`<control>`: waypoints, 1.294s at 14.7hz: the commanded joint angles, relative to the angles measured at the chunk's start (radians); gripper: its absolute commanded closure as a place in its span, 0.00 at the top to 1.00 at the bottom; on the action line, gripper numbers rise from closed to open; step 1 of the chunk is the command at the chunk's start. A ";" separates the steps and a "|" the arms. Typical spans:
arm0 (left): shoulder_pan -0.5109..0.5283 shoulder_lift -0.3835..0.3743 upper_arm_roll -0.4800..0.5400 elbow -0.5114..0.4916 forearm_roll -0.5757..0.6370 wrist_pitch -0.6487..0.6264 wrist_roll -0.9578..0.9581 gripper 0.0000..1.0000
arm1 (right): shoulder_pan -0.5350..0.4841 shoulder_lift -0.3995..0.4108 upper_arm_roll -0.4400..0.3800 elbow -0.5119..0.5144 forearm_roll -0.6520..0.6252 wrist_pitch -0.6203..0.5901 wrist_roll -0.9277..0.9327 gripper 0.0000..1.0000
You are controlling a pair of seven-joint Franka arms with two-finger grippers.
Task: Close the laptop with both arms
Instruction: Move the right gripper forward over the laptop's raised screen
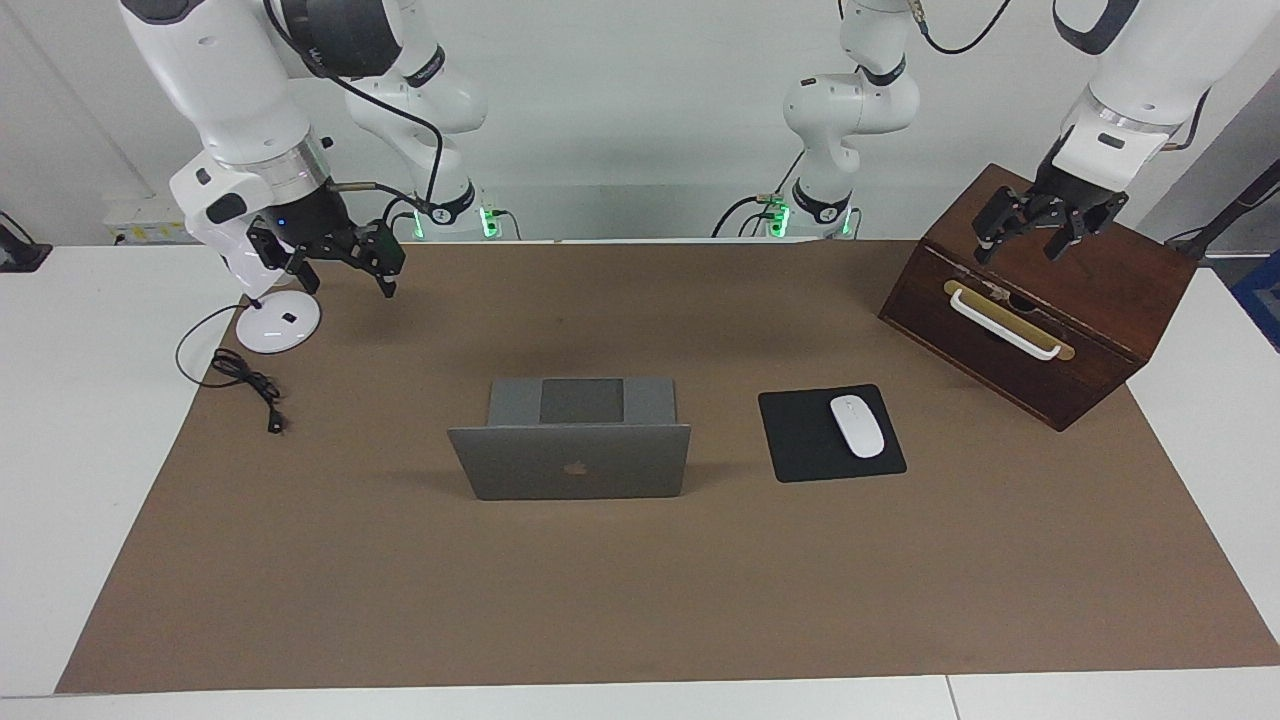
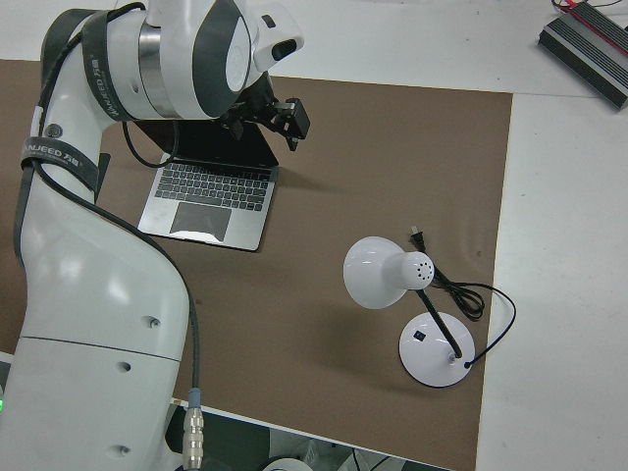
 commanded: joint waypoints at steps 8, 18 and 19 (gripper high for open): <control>0.012 -0.016 -0.009 -0.012 0.000 0.007 -0.008 1.00 | -0.046 0.039 0.046 0.037 0.015 0.014 -0.268 0.00; -0.002 -0.028 -0.011 -0.044 0.003 0.059 -0.023 0.93 | -0.037 0.371 0.175 0.431 -0.014 0.030 -0.260 0.00; -0.002 -0.034 -0.012 -0.057 0.003 0.077 -0.025 0.70 | -0.036 0.408 0.199 0.464 -0.017 0.056 -0.256 0.00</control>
